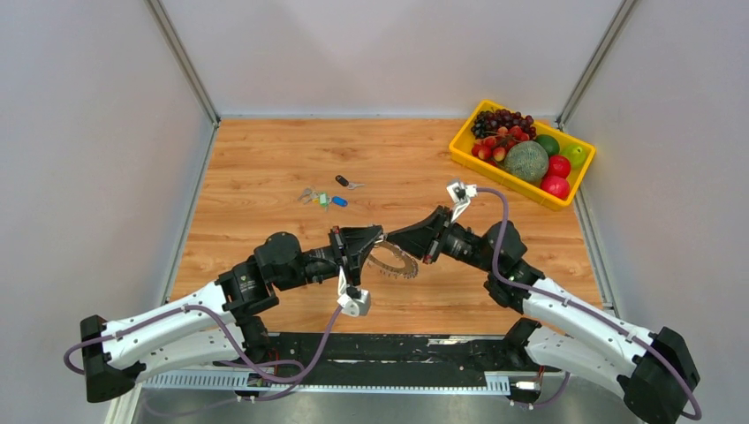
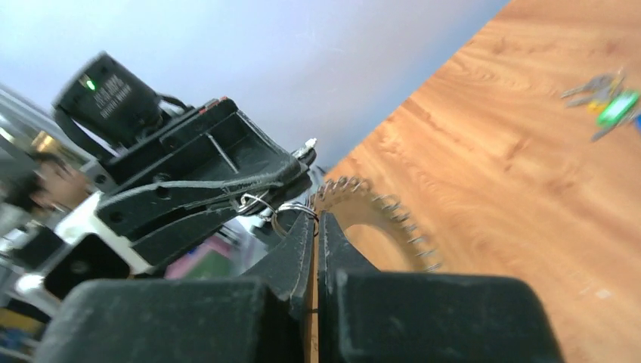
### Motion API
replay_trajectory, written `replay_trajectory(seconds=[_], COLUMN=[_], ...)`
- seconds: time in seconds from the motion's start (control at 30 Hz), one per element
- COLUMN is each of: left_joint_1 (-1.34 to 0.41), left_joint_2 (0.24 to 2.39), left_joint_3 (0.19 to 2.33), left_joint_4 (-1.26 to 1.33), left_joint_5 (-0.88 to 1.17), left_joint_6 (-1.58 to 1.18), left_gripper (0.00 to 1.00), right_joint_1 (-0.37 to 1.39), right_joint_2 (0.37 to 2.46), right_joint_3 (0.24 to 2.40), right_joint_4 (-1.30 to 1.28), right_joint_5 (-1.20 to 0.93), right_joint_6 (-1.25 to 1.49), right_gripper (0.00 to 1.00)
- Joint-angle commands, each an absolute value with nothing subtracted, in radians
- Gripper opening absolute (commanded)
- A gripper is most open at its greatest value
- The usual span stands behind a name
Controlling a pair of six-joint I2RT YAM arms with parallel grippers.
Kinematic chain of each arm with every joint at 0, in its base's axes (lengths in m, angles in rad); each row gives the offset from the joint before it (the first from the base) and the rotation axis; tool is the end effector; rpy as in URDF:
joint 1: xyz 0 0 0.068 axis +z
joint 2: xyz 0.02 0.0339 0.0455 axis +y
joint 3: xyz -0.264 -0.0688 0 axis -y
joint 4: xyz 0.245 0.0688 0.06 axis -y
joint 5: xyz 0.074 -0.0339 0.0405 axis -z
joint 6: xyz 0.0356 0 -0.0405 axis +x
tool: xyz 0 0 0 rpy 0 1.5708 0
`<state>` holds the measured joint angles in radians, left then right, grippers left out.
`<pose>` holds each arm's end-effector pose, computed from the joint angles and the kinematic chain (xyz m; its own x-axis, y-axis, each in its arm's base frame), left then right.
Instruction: Remove the keys from the keyring
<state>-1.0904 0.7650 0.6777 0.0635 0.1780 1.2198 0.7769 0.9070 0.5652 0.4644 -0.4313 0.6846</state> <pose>0.0812 -0.1695 0.3321 0.8926 0.2870 -0.3477 0.3386 0.0826 0.9373 0.1420 0.1605 0.3089 -0.5223 0.2921 -0.8012 -0.7777 0.2223 0.5880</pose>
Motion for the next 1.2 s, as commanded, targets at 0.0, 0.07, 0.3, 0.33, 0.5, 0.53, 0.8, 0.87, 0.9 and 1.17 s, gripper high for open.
replay_trajectory(seconds=[0.0, 0.07, 0.3, 0.33, 0.5, 0.53, 0.8, 0.87, 0.9, 1.17], left_joint_1=[-1.100, -1.100, -1.101, -1.101, -1.101, -1.102, -1.100, -1.101, -1.101, -1.100], left_joint_2=[0.745, 0.749, 0.767, 0.765, 0.750, 0.749, 0.737, 0.734, 0.733, 0.729], left_joint_3=[0.715, 0.714, 0.712, 0.712, 0.712, 0.712, 0.715, 0.715, 0.715, 0.716], left_joint_4=[0.131, 0.125, 0.120, 0.120, 0.133, 0.135, 0.139, 0.138, 0.138, 0.137], left_joint_5=[0.230, 0.237, 0.248, 0.247, 0.249, 0.252, 0.274, 0.276, 0.277, 0.274], left_joint_6=[1.224, 1.228, 1.232, 1.232, 1.214, 1.210, 1.196, 1.195, 1.195, 1.196], left_gripper=[0.00, 0.00, 0.00, 0.00, 0.00, 0.00, 0.00, 0.00, 0.00, 0.00], right_joint_1=[0.765, 0.765, 0.765, 0.765, 0.765, 0.765, 0.766, 0.766, 0.765, 0.767], right_joint_2=[0.834, 0.801, 0.777, 0.779, 0.774, 0.772, 0.806, 0.820, 0.826, 0.870], right_joint_3=[0.404, 0.380, 0.476, 0.494, 0.634, 0.652, 0.654, 0.656, 0.659, 0.683], right_joint_4=[0.673, 0.640, 0.302, 0.298, 0.268, 0.276, 0.367, 0.349, 0.345, 0.316], right_joint_5=[-0.132, -0.059, -0.002, -0.007, -0.008, -0.033, -0.386, -0.422, -0.443, -0.632], right_joint_6=[1.177, 1.298, 1.590, 1.550, 0.961, 0.844, 0.223, 0.131, 0.086, 0.005], right_gripper=[0.00, 0.00, 0.26, 0.53, 0.87, 0.81, 0.55, 0.51, 0.50, 0.48])
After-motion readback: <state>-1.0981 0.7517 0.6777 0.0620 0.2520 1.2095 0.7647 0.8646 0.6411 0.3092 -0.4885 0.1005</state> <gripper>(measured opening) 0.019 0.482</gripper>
